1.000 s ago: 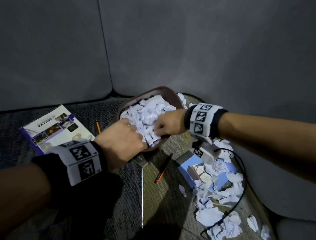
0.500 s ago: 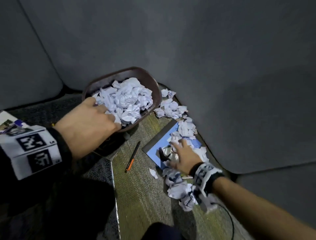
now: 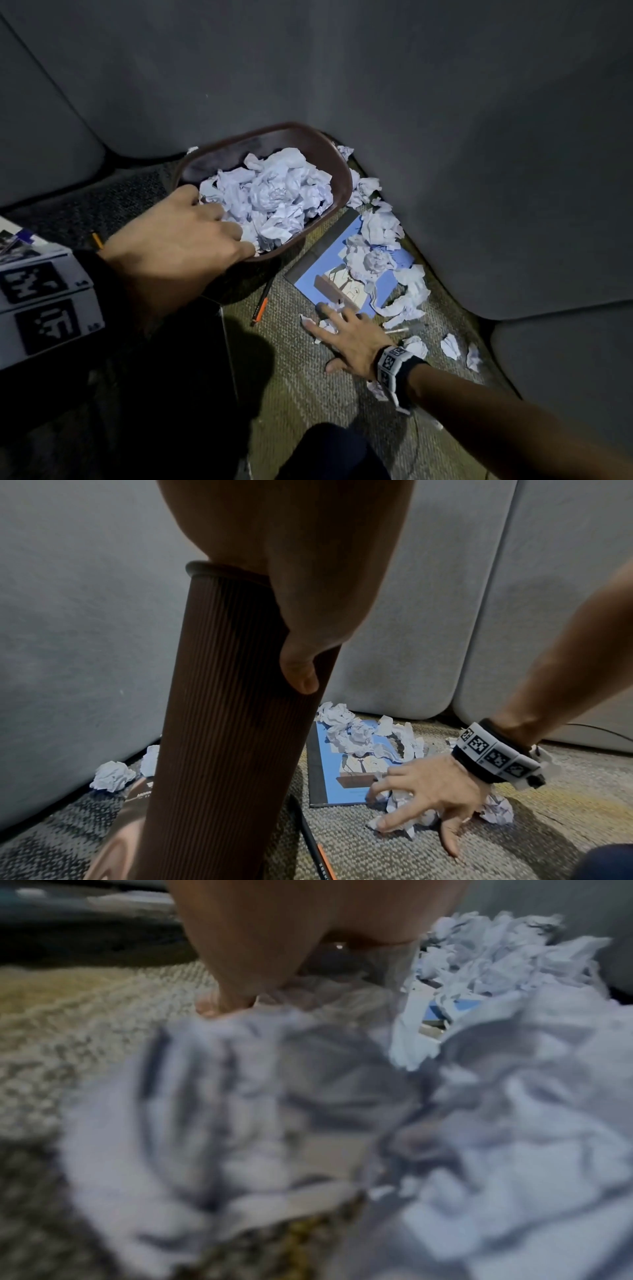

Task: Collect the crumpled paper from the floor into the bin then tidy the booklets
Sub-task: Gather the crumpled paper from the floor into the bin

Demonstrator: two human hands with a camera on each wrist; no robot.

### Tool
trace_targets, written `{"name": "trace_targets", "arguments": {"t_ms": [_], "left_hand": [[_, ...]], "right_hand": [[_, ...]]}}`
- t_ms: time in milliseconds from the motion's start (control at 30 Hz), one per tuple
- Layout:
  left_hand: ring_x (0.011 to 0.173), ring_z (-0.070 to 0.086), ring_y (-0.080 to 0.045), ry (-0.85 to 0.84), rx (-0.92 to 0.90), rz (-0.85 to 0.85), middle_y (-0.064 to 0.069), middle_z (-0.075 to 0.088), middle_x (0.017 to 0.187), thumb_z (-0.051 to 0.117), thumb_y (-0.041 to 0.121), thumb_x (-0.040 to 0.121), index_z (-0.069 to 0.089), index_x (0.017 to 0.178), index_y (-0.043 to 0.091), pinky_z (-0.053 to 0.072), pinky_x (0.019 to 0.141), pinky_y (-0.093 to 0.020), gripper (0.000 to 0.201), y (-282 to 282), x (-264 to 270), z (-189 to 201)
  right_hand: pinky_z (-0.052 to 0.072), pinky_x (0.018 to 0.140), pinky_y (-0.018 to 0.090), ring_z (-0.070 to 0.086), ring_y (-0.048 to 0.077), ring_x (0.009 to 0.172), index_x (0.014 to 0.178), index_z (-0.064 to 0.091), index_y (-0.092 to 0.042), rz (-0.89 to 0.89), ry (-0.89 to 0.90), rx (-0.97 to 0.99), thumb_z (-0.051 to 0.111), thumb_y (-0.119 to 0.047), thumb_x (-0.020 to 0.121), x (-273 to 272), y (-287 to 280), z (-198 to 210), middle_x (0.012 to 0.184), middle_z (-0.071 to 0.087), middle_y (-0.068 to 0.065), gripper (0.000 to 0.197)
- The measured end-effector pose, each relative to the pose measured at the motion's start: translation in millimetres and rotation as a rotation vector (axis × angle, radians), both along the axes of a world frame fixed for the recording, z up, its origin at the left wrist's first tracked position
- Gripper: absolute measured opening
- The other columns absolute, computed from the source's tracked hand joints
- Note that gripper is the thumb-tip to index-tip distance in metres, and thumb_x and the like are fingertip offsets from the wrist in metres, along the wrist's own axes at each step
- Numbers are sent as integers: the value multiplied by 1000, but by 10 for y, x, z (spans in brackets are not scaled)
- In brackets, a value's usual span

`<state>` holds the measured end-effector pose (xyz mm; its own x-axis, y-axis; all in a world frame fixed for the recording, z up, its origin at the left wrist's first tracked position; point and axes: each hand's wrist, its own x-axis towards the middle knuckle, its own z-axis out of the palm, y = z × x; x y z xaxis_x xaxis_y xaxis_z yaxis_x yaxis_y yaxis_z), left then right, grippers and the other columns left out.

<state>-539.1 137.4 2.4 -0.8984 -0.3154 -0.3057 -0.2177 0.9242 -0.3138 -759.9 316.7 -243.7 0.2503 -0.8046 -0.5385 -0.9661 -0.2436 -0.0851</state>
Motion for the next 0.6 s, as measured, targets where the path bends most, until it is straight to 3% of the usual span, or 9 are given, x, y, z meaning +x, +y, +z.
{"name": "trace_targets", "arguments": {"t_ms": [133,233,300,333,400,467,533,600], "left_hand": [[92,55,-16,56,62,8,11,57,85,27,30,77,50,90,35,20,70,-33,27,-35,-13,-20],[83,57,-18,69,99,13,11,57,77,38,29,77,52,83,32,20,68,-33,15,-45,-81,-19],[82,56,-17,93,80,-23,11,57,77,32,27,78,52,83,32,20,67,-32,21,-67,-77,-55],[73,57,-18,76,94,-17,11,56,69,31,25,74,54,76,31,20,65,-31,23,-71,-79,-43],[62,56,-19,57,126,-36,11,54,60,31,23,67,54,67,29,22,62,-31,24,-39,-114,22],[77,58,-16,19,68,-34,11,59,75,32,25,73,55,80,31,27,66,-32,25,7,-179,30],[93,55,-13,73,33,-91,13,58,91,22,28,78,51,94,33,29,74,-33,34,33,-194,-11],[85,58,-15,40,100,-64,12,60,83,20,27,77,56,88,30,29,70,-33,39,140,-274,104]], "right_hand": [[42,93,53,31,38,128,149,4,-34,118,19,84,40,-54,94,-12,-140,-7,157,10,9,70],[46,84,48,37,36,118,144,26,-16,39,-5,76,42,-16,100,63,-229,73,147,25,11,47],[43,86,44,39,33,113,135,36,-8,-24,-60,32,39,9,91,103,-280,153,138,36,15,47],[41,88,42,39,31,111,130,40,-7,-87,-111,0,38,14,87,108,-289,201,132,41,15,47],[37,89,39,39,27,105,120,43,-9,-305,-225,-44,37,10,87,87,-279,294,118,47,11,39],[39,80,39,40,26,91,112,40,-15,-525,-308,-87,35,-4,92,3,-179,340,105,45,8,23],[37,72,38,39,25,86,113,41,-16,-586,-306,-122,37,-5,93,-93,-29,409,102,46,10,23],[36,73,36,38,22,88,118,44,-14,-593,-277,-135,37,-1,93,-178,170,472,106,49,11,30]]}}
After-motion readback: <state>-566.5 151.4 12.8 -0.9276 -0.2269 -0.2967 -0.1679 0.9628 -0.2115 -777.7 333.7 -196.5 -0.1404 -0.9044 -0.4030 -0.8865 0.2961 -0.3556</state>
